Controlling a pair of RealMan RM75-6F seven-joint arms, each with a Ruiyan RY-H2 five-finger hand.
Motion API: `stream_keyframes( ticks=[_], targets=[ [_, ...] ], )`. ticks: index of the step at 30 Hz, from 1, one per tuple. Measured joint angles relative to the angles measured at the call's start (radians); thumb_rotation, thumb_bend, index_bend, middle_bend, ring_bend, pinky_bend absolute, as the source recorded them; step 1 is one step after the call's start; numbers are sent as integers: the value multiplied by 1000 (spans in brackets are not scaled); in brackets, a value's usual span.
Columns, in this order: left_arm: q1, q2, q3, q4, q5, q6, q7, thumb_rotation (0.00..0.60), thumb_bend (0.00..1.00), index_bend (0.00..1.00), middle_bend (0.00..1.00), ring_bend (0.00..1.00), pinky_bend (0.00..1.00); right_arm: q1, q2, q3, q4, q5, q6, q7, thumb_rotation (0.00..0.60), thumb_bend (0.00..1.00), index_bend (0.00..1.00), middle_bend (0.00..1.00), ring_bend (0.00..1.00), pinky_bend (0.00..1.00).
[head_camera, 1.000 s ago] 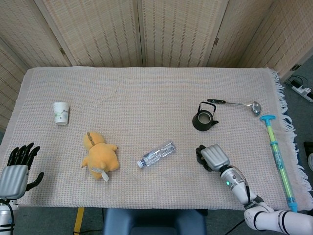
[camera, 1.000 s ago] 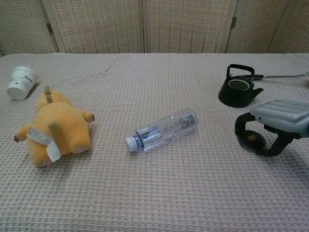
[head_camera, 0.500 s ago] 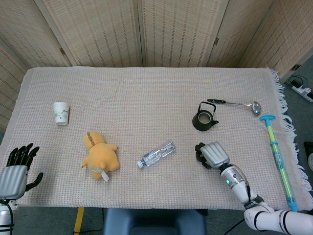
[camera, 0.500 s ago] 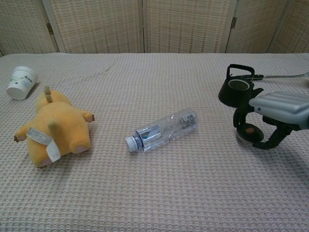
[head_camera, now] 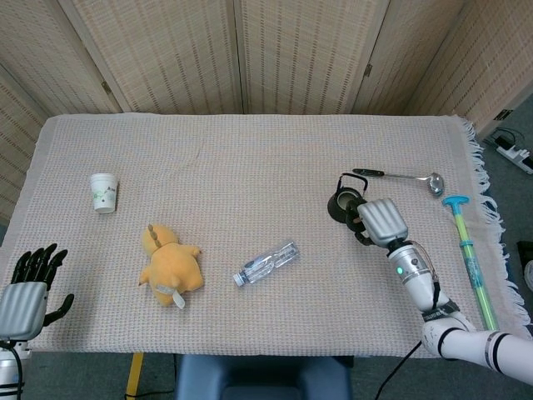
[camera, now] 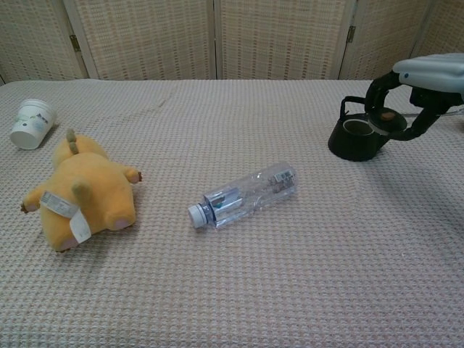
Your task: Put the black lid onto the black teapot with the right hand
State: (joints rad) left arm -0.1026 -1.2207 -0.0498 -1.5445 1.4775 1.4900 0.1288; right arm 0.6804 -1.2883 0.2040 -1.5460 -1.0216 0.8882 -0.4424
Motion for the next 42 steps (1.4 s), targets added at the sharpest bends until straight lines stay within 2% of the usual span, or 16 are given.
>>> stream_keyframes(
  ticks=[10, 19, 31, 42],
  targets=[
    [5, 1, 1, 0, -5, 3, -1, 600, 293, 92, 0, 0, 0, 109, -83, 14, 197, 172, -89, -65, 600, 331, 396, 382, 958, 837],
    [8, -1, 1, 7, -10, 0, -4, 600, 293, 91, 0, 0, 0, 174, -167, 4, 313, 224, -117, -97, 600, 331, 396, 355, 956, 837],
    [7, -5, 1, 13, -12, -6, -5, 600, 293, 92, 0, 0, 0, 218, -208, -3, 385, 276, -129, -117, 600, 332, 384, 313, 955, 837],
    [8, -5, 1, 17, -13, -7, -14, 600, 293, 92, 0, 0, 0, 239, -217, -12, 395, 298, -134, -126, 600, 331, 267, 227, 941, 837]
  ],
)
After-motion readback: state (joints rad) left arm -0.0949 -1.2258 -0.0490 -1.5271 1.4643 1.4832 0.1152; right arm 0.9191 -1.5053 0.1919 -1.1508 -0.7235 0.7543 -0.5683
